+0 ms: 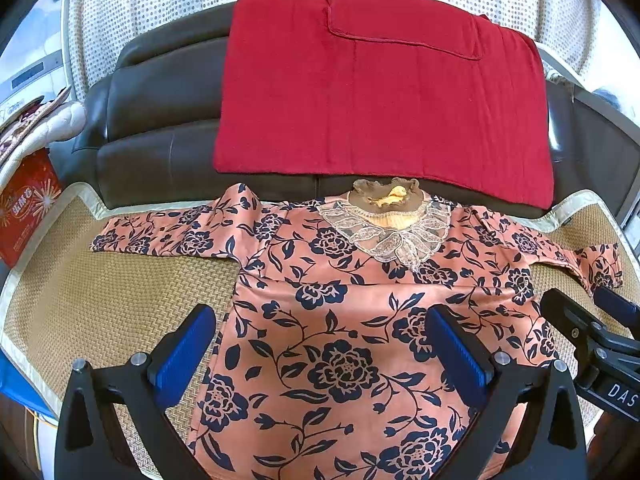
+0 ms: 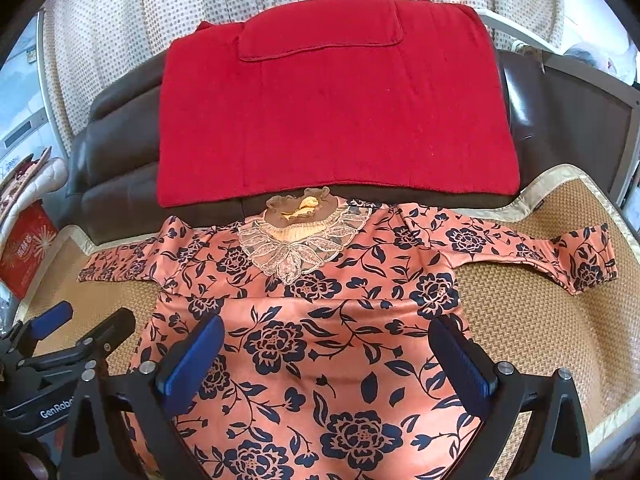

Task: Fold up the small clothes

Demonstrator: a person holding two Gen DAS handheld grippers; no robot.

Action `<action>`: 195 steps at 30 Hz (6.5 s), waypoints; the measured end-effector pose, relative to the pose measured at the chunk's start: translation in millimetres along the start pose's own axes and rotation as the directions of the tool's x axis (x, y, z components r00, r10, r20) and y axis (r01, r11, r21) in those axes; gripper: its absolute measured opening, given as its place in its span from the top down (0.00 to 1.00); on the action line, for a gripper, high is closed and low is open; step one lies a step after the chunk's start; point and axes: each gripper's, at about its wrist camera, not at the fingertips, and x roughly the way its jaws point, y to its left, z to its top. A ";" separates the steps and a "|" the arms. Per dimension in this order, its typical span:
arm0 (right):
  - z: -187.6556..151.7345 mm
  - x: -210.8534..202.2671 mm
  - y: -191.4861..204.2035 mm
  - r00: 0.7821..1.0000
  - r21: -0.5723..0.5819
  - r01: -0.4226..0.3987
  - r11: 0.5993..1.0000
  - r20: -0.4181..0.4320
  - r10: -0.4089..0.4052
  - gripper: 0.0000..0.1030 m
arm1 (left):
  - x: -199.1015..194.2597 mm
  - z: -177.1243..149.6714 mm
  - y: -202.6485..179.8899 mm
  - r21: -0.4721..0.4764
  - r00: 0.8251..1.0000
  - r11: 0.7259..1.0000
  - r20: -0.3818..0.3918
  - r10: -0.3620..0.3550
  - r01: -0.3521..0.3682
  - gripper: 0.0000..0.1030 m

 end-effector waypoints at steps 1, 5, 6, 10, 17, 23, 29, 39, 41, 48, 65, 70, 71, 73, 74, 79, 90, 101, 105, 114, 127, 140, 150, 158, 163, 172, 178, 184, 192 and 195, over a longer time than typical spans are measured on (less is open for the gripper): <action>0.1 0.1 0.1 1.000 0.001 -0.001 1.000 -0.002 0.001 0.00 | -0.1 0.0 0.2 0.000 1.000 1.000 0.000 -0.001 0.001 0.00; 0.5 0.8 0.5 1.000 -0.001 -0.006 1.000 -0.006 0.006 0.00 | 0.7 0.1 0.2 0.001 1.000 1.000 0.000 0.000 0.000 0.00; 0.2 0.4 0.3 1.000 -0.001 -0.008 1.000 -0.006 0.008 0.00 | 0.9 0.0 0.1 0.001 1.000 1.000 0.001 0.004 -0.004 0.00; 0.5 1.3 -0.9 1.000 0.004 -0.014 1.000 -0.011 0.014 0.00 | 2.0 -0.5 0.6 0.000 1.000 1.000 -0.002 0.006 -0.006 0.00; -0.2 3.6 -0.9 1.000 0.001 -0.018 1.000 -0.017 0.018 0.00 | 4.2 -0.8 -0.4 0.003 1.000 1.000 -0.007 0.008 -0.008 0.00; 1.2 4.3 -0.1 1.000 -0.004 -0.016 1.000 -0.012 0.016 0.00 | 5.4 -0.6 0.0 0.002 1.000 1.000 -0.007 0.009 -0.009 0.00; 1.8 6.2 -0.2 1.000 -0.004 -0.014 1.000 -0.015 0.014 0.00 | 7.4 -1.6 -0.5 0.004 1.000 1.000 -0.012 0.006 -0.006 0.00; 0.8 8.2 0.7 1.000 -0.007 -0.013 1.000 -0.015 0.013 0.00 | 9.0 -1.2 -1.6 0.008 1.000 1.000 -0.013 0.005 -0.005 0.00; 0.9 8.8 0.9 1.000 -0.006 -0.015 1.000 -0.016 0.014 0.00 | 9.2 -1.1 -1.4 0.009 1.000 1.000 -0.014 0.005 -0.005 0.00; 1.1 9.3 0.6 1.000 -0.005 -0.011 1.000 -0.022 0.011 0.00 | 10.6 -2.5 -0.5 0.004 1.000 1.000 -0.014 -0.004 0.004 0.00; -31.1 30.7 -232.7 1.000 0.564 0.013 0.826 -0.008 -0.011 0.00 | 58.1 -25.7 6.3 0.022 0.992 0.999 -0.123 0.036 -0.033 0.00; -21.9 38.4 -364.2 0.922 0.569 0.364 0.738 -0.106 -0.373 0.00 | 84.9 -33.7 19.3 0.006 0.980 0.997 -0.179 0.081 -0.081 0.00; -18.1 45.2 -386.5 0.902 0.565 0.413 0.715 -0.144 -0.407 0.00 | 89.2 -35.2 20.9 0.004 0.979 0.996 -0.186 0.087 -0.088 0.00; -10.6 55.8 -415.6 0.868 0.538 0.484 0.690 -0.191 -0.459 0.00 | 98.0 -37.2 24.1 0.007 0.974 0.995 -0.201 0.101 -0.102 0.00; -4.5 62.6 -425.8 0.852 0.509 0.513 0.691 -0.203 -0.483 0.00 | 102.9 -38.2 25.4 0.010 0.972 0.994 -0.210 0.108 -0.109 0.00; 9.5 103.4 -437.4 0.798 0.357 0.602 0.714 -0.288 -0.529 0.24 | 116.8 -40.0 33.7 0.006 0.966 0.993 -0.232 0.119 -0.120 0.00; 95.5 84.0 -347.3 0.925 0.355 0.379 0.855 -0.183 -0.333 0.82 | 115.9 -50.1 95.6 -0.116 0.973 0.987 -0.212 0.089 -0.116 0.00; 152.7 67.2 -34.8 0.860 0.362 -0.506 0.783 0.143 0.490 0.05 | 91.3 -57.5 158.2 -0.212 0.971 0.959 -0.189 0.148 -0.187 0.00; 96.9 101.8 -9.7 0.858 0.385 -0.488 0.783 0.049 0.511 0.00 | 90.7 -41.6 148.3 -0.189 0.979 0.971 -0.170 0.112 -0.144 0.00; 2.4 127.5 -116.1 0.933 0.424 -0.292 0.857 -0.073 0.354 0.00 | 144.9 26.9 78.0 -0.192 0.961 0.970 -0.200 -0.190 0.152 0.00; -42.9 141.1 -126.4 0.930 0.354 -0.322 0.878 -0.057 0.364 0.00 | 300.4 63.4 36.8 -0.409 0.859 0.905 -0.415 -0.300 0.118 0.98; -30.9 136.1 -139.8 0.909 0.379 -0.371 0.848 -0.040 0.416 0.00 | 248.7 11.8 77.0 -0.418 0.934 0.905 -0.287 -0.212 0.077 1.00; -26.3 134.1 -153.5 0.908 0.477 -0.372 0.796 0.006 0.420 0.00 | 260.4 58.5 42.0 -0.482 0.908 0.849 -0.217 -0.358 0.219 0.27; -39.8 135.8 -150.9 0.909 0.461 -0.365 0.809 -0.011 0.416 0.00 | 286.5 67.6 22.3 -0.447 0.913 0.881 -0.274 -0.303 0.159 0.95; -37.6 133.4 -167.5 0.913 0.478 -0.359 0.802 0.001 0.408 0.00 | 192.5 60.9 25.9 -0.359 0.976 0.916 -0.049 -0.213 0.182 0.95; 43.9 164.5 -174.6 0.852 0.532 -0.481 0.697 0.095 0.515 0.00 | 264.5 16.9 25.2 -0.334 0.937 0.936 -0.277 -0.213 0.114 0.92; 41.4 218.8 -186.3 0.915 0.625 -0.263 0.735 -0.080 0.395 0.03 | 210.6 28.2 74.3 -0.410 0.954 0.899 -0.177 -0.242 0.152 0.35; 13.0 142.4 -123.1 0.958 0.324 -0.264 0.908 -0.020 0.286 0.03 | 179.3 20.7 211.3 -0.619 0.991 0.776 0.026 -0.132 0.119 0.25; -44.8 136.7 -66.7 0.969 0.116 -0.209 0.971 -0.105 0.222 0.03 | 222.4 2.7 395.7 -0.850 0.994 0.520 -0.034 0.101 -0.082 0.26; -50.9 141.3 -64.9 0.972 0.099 -0.191 0.977 -0.121 0.202 0.03 | 246.9 4.1 420.5 -0.865 0.995 0.492 -0.074 0.074 -0.101 0.25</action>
